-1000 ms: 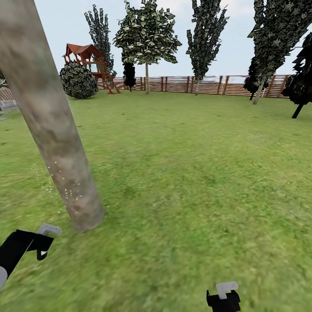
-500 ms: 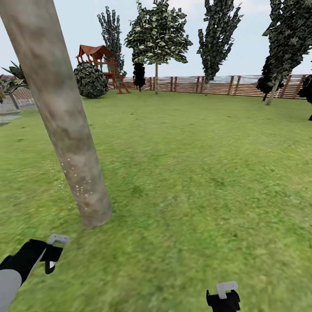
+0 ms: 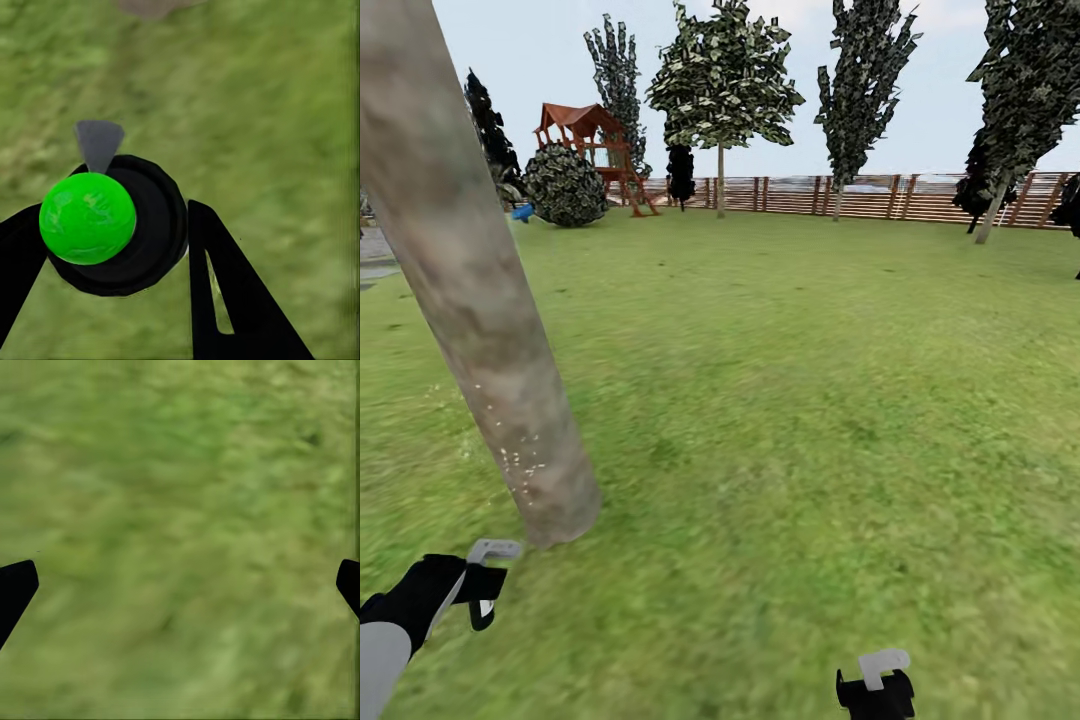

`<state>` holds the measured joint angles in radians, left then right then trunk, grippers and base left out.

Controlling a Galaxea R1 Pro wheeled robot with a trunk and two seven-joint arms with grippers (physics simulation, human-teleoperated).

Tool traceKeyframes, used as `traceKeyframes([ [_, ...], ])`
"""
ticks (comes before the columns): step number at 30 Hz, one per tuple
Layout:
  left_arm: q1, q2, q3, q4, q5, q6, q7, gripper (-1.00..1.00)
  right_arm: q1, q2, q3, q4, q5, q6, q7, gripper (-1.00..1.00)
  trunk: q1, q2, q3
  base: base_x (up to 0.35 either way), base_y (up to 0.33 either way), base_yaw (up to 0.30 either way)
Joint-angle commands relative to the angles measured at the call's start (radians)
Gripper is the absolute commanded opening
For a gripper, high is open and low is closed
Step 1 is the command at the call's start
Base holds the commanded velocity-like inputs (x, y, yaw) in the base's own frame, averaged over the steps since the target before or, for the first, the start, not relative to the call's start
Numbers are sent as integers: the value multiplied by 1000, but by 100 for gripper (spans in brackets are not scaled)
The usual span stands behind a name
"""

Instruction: In the garden, pick up the pesticide atomizer on the floor and spray pesticide onto both trees until each tree trunk is fully covered.

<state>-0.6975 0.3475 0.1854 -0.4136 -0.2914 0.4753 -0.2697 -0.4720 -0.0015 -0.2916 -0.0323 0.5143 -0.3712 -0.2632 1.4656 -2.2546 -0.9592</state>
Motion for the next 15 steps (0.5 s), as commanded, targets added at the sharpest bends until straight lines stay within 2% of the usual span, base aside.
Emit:
traceKeyframes([
  [1, 0, -1, 8, -2, -11, 5, -9, -100, -1, 0, -7, 2, 10, -3, -4, 100, 0, 0, -1, 244, -165, 0],
  [3, 0, -1, 8, -2, -11, 5, -9, -100, -1, 0, -6, 2, 10, -3, -4, 100, 0, 0, -1, 244, -166, 45],
  [6, 0, -1, 9, -3, -11, 4, -8, -100, -1, 1, -6, 2, 10, -3, -4, 100, 0, 0, -1, 180, -208, 222],
  [12, 0, -1, 7, -4, -11, 2, -9, -100, -1, 2, -6, 2, 11, -3, -4, 100, 0, 0, -1, 17, -269, 273],
  [15, 0, -1, 7, -4, -10, 2, -9, -100, -1, 2, -6, 2, 11, -3, -4, 100, 0, 0, -1, 1, -275, 131],
])
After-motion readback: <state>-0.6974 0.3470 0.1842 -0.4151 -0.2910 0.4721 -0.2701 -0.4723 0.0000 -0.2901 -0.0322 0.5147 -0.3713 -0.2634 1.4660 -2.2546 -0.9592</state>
